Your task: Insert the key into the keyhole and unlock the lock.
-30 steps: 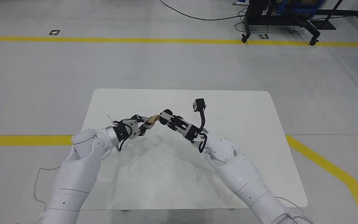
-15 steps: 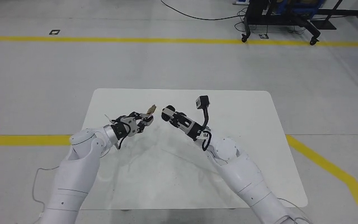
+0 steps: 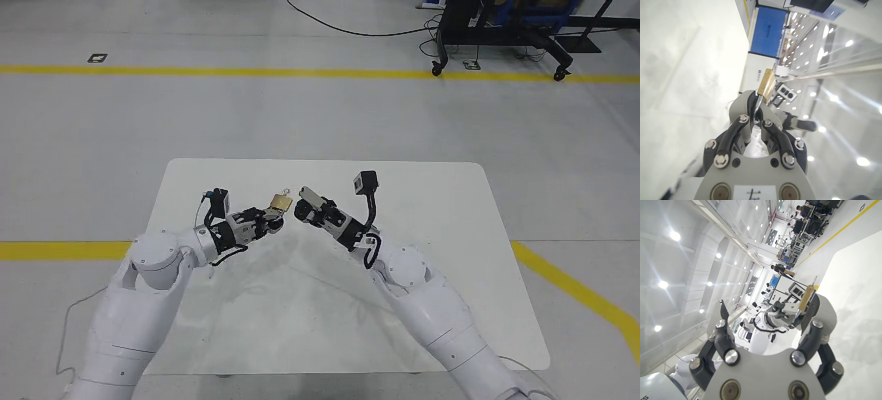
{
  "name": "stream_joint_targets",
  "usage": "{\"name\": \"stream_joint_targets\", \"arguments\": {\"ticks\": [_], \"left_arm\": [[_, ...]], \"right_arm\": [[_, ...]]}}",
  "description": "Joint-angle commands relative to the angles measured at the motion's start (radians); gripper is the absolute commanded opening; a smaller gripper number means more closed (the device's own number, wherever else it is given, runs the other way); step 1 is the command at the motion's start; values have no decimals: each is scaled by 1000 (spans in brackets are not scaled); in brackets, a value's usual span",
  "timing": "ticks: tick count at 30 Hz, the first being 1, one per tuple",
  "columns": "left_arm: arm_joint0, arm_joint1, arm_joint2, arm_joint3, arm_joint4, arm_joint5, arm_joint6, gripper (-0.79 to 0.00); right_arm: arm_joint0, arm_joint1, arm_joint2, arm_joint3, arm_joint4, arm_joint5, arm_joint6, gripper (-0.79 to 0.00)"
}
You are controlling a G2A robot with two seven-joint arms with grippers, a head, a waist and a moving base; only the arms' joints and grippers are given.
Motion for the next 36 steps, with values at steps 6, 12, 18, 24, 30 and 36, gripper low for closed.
{"name": "stream_joint_targets", "arguments": {"ticks": [6, 12, 18, 24, 30, 36], "left_arm": [[42, 5, -1, -52, 154, -241, 87, -785], [74, 13, 5, -87, 266, -430, 69, -785], [83, 16, 2, -89, 261, -464, 57, -785], [84, 16, -1, -87, 266, -480, 86, -785], [84, 15, -4, -87, 265, -496, 119, -785], [89, 15, -12, -86, 249, -505, 145, -785]], "right_arm": [[-60, 27, 86, -73, -55, 147, 16, 0], [-71, 35, 100, -86, -59, 202, 47, 0], [-38, 33, 70, -47, -94, 297, 68, 0], [-20, 30, 43, -38, -103, 332, 94, 0], [-18, 32, 35, -42, -91, 339, 129, -434], [-18, 34, 30, -47, -63, 356, 182, -600]]}}
